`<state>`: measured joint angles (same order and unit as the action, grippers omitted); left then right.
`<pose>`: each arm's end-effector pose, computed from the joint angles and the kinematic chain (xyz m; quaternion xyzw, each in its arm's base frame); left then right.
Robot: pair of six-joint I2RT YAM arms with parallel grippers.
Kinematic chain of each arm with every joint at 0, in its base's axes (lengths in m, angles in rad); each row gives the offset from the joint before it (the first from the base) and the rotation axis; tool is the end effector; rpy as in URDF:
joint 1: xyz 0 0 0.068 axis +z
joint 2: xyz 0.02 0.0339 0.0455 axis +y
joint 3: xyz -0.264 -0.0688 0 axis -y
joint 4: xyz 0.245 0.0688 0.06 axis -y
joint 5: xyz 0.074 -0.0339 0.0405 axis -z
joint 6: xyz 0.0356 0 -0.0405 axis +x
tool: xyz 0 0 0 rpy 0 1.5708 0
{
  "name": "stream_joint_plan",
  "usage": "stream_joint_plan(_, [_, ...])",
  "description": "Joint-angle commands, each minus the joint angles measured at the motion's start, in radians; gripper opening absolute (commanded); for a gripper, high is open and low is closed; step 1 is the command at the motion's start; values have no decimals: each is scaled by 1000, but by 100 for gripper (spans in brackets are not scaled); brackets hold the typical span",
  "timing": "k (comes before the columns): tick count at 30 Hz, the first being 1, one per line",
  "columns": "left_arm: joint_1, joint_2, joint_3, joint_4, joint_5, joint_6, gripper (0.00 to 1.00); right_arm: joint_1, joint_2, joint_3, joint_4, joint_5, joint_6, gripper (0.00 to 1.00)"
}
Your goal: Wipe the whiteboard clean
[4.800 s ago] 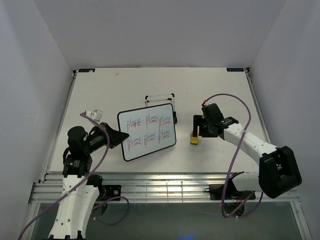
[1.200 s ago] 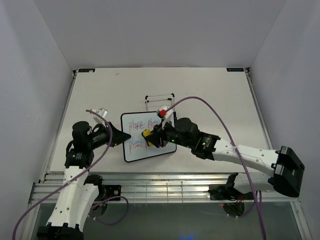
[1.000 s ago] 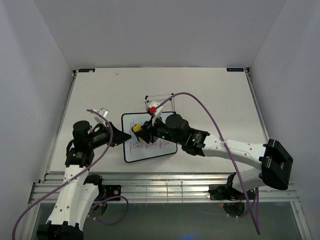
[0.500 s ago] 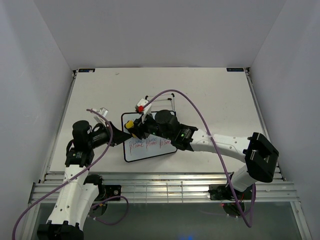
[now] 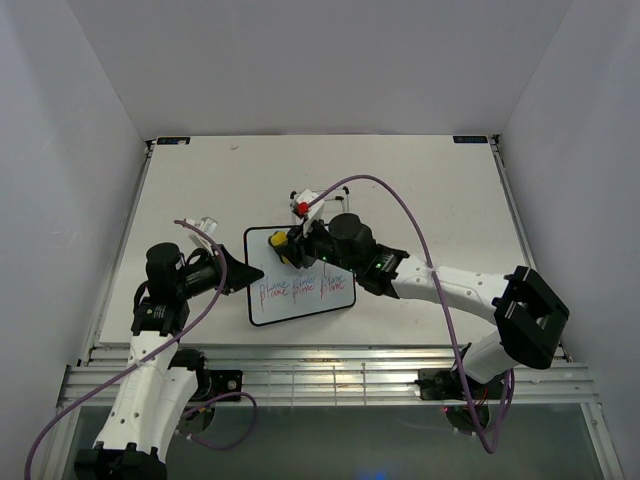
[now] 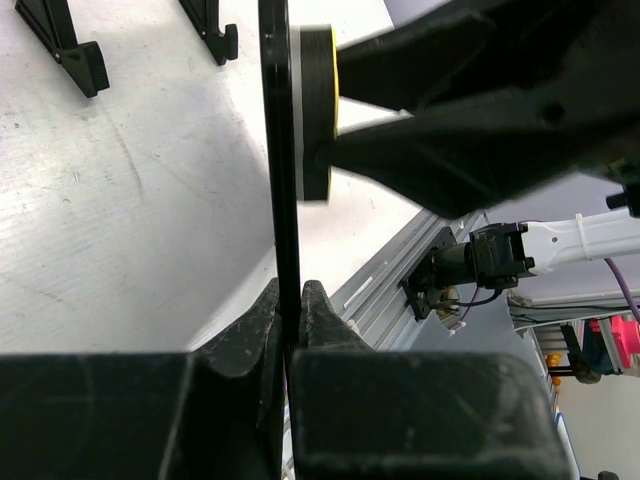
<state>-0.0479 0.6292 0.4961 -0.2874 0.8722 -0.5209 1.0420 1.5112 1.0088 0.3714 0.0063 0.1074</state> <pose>0.1443 -0.0342 0.2563 0.0452 0.7932 -0.4785 0.3738 0.1801 0.3077 0.2973 -0.3368 0.6722 0.3564 0.5547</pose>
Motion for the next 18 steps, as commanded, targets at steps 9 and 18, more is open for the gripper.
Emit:
stream_joint_plan(9, [-21, -42, 19, 128, 169, -24, 0, -40, 1, 25, -69, 5, 67, 31])
stream_joint_plan(18, [-24, -43, 19, 129, 172, -24, 0, 91, 33, 117, -11, -39, 126, 31])
